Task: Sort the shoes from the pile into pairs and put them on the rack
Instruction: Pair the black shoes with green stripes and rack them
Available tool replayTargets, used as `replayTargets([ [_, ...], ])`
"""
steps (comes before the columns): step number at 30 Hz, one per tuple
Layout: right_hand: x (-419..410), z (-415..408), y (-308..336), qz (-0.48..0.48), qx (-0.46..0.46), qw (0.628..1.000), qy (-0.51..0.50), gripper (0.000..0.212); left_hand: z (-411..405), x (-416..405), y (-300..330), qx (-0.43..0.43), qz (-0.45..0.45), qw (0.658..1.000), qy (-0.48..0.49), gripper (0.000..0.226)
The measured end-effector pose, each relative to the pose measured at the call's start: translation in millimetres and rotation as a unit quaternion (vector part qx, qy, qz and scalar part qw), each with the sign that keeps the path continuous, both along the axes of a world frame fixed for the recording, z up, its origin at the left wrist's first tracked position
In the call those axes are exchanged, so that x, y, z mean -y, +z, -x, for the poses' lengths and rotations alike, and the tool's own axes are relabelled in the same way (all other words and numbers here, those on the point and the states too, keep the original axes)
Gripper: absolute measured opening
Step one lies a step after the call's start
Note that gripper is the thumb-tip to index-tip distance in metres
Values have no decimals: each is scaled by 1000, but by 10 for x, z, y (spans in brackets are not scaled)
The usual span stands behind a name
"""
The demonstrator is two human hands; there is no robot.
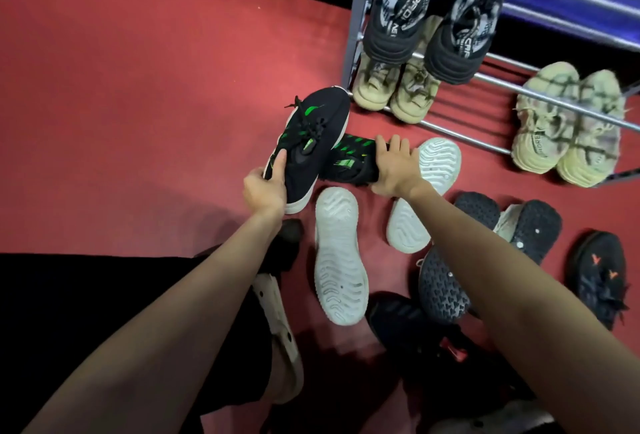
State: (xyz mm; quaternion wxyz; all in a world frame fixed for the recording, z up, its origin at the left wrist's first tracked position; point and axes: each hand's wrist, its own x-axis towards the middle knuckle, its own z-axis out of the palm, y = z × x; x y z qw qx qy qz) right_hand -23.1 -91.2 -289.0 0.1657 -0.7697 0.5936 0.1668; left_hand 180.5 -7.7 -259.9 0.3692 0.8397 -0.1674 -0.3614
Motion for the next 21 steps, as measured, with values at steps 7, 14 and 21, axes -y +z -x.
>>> replayTargets([
  [7, -534, 567, 532, 26, 0, 997, -72, 87, 423, -209, 354, -19, 9, 1000, 0, 49],
  [14, -1425, 1439, 1002, 46, -16, 970, -237, 89, 856, -510, 692, -17, 17, 997, -72, 52],
  [21, -2101, 1840, 1276, 64, 3, 908, -414, 82, 1366, -845, 936, -27, 8, 986, -162, 52],
])
